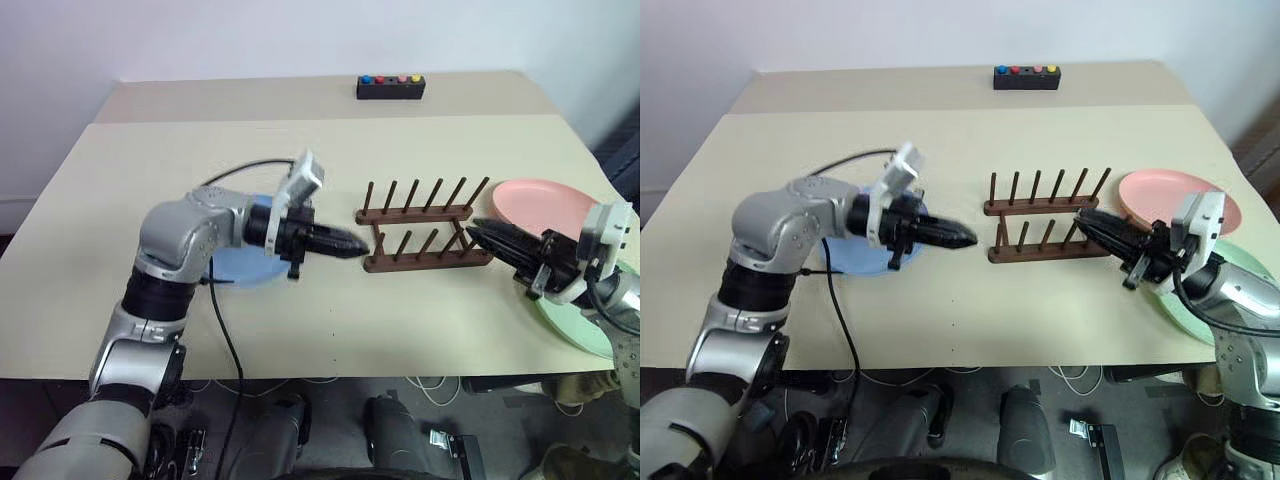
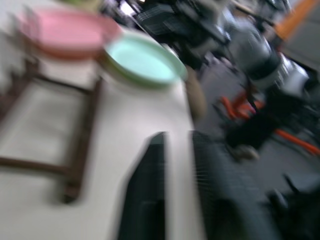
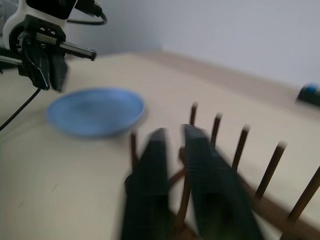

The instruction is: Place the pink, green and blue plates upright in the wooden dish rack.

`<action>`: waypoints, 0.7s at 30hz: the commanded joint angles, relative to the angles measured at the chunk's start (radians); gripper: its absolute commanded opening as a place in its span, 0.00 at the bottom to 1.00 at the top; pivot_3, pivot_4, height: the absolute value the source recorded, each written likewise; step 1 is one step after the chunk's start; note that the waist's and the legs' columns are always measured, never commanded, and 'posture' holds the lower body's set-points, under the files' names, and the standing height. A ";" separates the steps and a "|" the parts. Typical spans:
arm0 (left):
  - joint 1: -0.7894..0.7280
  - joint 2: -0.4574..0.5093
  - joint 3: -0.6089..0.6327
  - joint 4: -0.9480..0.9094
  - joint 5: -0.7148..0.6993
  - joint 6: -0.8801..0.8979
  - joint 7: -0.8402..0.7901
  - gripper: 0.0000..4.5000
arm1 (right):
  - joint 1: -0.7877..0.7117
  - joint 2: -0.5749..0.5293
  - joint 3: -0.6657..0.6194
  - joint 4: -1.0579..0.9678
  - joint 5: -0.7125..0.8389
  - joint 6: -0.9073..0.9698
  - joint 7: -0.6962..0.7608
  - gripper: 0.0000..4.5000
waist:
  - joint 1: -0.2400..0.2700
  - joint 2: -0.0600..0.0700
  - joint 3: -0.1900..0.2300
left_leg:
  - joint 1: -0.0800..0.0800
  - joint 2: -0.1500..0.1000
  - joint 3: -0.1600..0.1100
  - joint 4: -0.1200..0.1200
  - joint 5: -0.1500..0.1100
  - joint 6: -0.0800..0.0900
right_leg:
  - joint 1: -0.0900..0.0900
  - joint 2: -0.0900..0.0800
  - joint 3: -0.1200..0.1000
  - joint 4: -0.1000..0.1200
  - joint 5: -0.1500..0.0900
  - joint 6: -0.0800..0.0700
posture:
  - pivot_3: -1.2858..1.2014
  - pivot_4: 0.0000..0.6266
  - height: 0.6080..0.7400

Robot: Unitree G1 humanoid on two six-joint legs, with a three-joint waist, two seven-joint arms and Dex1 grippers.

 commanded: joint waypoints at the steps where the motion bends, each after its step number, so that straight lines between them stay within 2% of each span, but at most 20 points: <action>1: 0.019 0.003 -0.081 -0.052 0.003 -0.024 0.010 0.01 | 0.042 -0.057 0.010 -0.028 -0.054 0.006 0.038 0.01 | 0.001 0.000 0.000 | 0.000 0.000 0.000 0.000 0.000 0.000 | 0.000 0.000 0.000 0.000 0.000 0.000 | 0.52 0.24 1.00; 3: 0.033 0.009 -0.139 -0.047 0.040 -0.074 0.012 0.01 | 0.058 -0.075 0.027 -0.019 -0.097 -0.005 0.045 0.01 | 0.000 0.000 0.000 | 0.000 0.000 0.000 0.000 0.000 0.000 | 0.000 0.000 0.000 0.000 0.000 0.000 | 0.52 0.24 1.00; 6: 0.056 -0.090 -0.235 -0.024 0.132 -0.175 0.132 0.01 | 0.059 -0.099 0.118 0.020 -0.271 -0.082 0.017 0.01 | 0.002 0.000 0.000 | 0.000 0.000 0.001 0.000 0.000 0.000 | 0.000 0.000 0.001 0.000 0.000 0.000 | 0.52 0.24 1.00; 8: 0.047 -0.159 -0.247 0.021 0.164 -0.181 0.213 0.01 | 0.045 -0.087 0.134 0.022 -0.287 -0.087 0.006 0.01 | 0.009 0.000 0.000 | 0.000 0.000 0.002 0.000 0.000 0.001 | 0.000 -0.001 0.001 -0.001 0.000 0.000 | 0.52 0.24 1.00; 11: 0.030 -0.215 -0.276 0.103 0.241 -0.251 0.289 0.01 | 0.019 -0.081 0.157 0.054 -0.334 -0.112 -0.012 0.01 | 0.014 0.000 0.000 | -0.001 0.000 0.003 0.000 0.000 0.001 | -0.001 -0.001 0.001 -0.001 0.000 0.000 | 0.52 0.24 1.00; 17: 0.026 -0.245 -0.326 0.202 0.324 -0.321 0.317 0.01 | 0.009 -0.083 0.192 0.125 -0.422 -0.145 -0.032 0.01 | 0.023 0.000 0.000 | -0.001 0.000 0.004 0.000 0.000 0.001 | -0.001 0.000 0.002 -0.001 0.000 0.000 | 0.52 0.24 1.00; 21: 0.014 -0.282 -0.314 0.266 0.361 -0.342 0.363 0.01 | -0.021 -0.080 0.213 0.162 -0.465 -0.135 -0.069 0.01 | 0.023 -0.001 0.000 | -0.001 0.000 0.003 0.000 0.000 0.001 | -0.001 0.000 0.002 -0.001 0.000 0.000 | 0.52 0.24 1.00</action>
